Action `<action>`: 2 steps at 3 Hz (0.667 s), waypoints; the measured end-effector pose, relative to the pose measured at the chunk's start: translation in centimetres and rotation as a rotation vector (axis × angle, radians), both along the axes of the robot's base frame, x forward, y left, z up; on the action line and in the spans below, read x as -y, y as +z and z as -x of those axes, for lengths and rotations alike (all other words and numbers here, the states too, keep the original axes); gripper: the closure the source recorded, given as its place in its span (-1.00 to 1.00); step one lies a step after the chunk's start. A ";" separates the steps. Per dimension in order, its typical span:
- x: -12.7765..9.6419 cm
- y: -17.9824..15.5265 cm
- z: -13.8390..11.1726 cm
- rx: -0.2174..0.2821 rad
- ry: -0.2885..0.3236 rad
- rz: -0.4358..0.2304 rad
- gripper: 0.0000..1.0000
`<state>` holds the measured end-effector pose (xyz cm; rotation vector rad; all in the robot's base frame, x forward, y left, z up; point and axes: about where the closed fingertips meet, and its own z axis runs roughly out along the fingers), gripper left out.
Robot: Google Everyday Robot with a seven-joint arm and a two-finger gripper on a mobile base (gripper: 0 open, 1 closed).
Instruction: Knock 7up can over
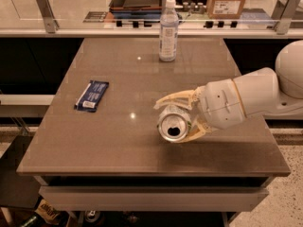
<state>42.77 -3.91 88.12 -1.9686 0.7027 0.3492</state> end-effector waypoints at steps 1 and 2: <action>-0.1 0.2 0.0 -0.001 -0.003 -0.008 1.00; 0.2 0.7 -0.5 0.046 -0.031 -0.011 1.00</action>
Offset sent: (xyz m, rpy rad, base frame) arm 0.0127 -0.0111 0.0140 0.0190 -0.1098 -0.0790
